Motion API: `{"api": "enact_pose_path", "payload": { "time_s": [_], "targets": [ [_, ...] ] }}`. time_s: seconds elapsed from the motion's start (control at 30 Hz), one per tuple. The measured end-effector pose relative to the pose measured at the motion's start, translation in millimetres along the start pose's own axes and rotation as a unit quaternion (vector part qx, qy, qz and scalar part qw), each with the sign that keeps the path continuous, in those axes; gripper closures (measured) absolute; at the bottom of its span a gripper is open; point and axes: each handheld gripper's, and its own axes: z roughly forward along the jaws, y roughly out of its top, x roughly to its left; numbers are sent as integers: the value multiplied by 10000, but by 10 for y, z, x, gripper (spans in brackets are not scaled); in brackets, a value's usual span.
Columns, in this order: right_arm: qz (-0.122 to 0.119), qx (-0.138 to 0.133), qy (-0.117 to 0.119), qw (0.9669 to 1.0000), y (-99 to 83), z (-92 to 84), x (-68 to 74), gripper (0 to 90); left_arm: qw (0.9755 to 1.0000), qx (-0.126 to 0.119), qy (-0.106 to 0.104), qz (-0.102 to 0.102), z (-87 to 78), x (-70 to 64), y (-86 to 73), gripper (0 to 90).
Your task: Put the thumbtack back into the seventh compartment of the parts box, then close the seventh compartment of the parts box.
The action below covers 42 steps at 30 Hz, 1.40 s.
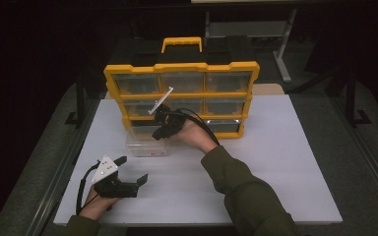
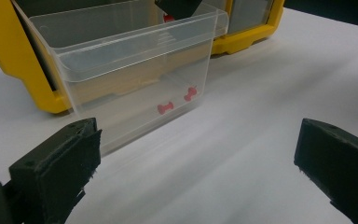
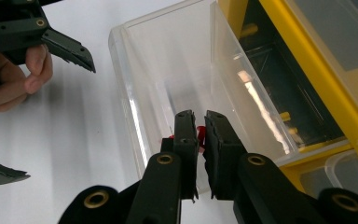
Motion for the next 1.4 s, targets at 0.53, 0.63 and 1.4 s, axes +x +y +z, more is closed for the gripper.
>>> {"api": "enact_pose_path", "payload": {
  "time_s": [0.53,0.63,1.4],
  "targets": [
    [45,-123,54,9999,-4,-32,-12,859,10000,-31,-3,-31,3,-1,-2,0],
    [28,-89,116,9999,-6,-62,7,892,10000,-23,-1,-25,1,-1,-2,0],
    [-615,-379,650,9953,12,-47,237,893,10000,-31,8,-29,-1,2,-5,0]
  ]
}}
